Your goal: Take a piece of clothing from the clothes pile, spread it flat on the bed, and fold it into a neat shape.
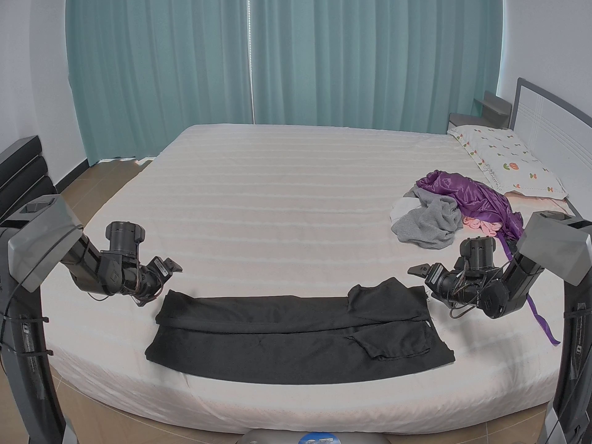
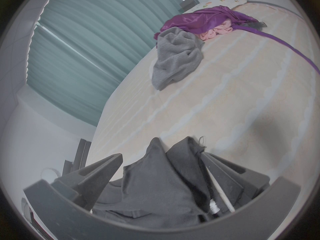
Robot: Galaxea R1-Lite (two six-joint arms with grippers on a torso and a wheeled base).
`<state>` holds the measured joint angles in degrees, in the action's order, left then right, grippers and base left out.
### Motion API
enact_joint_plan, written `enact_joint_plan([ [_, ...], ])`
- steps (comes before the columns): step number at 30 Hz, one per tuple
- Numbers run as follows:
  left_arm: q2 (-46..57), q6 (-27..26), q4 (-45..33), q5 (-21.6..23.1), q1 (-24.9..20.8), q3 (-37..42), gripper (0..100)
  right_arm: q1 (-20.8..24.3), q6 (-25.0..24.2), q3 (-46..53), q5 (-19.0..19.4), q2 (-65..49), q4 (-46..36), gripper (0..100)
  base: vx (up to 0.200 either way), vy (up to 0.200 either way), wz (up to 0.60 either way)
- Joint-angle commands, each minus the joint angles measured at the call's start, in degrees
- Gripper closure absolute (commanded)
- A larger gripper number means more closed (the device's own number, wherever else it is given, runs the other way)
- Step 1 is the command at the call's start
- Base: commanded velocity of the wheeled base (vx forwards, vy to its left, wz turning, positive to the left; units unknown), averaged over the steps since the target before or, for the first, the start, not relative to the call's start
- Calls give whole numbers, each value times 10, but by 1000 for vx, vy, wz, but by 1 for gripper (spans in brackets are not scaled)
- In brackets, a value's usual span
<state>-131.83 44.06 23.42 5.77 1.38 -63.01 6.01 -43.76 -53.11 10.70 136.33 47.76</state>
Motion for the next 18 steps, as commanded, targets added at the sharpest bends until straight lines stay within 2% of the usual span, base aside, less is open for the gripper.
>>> enact_joint_plan([
  [1, -61, -23, -3, -24, -20, -42, 0, -14, -17, -23, 2, 44, 1, 0, 0, 0, 0],
  [7, -95, -25, -3, -61, -26, -78, 0, -11, -18, -22, 2, 49, 3, 0, 0, 0, 0],
  [8, -97, -25, -1, -64, -26, -80, 100, -11, -18, -22, 2, 49, 3, 0, 0, 0, 0],
  [14, -97, -22, 0, -83, -26, -79, 100, -11, -18, -23, 2, 50, 2, 0, 0, 0, 0],
  [18, -97, -6, 0, -111, -16, -74, 100, -10, -18, -30, 1, 52, -4, 0, 0, 0, 0],
])
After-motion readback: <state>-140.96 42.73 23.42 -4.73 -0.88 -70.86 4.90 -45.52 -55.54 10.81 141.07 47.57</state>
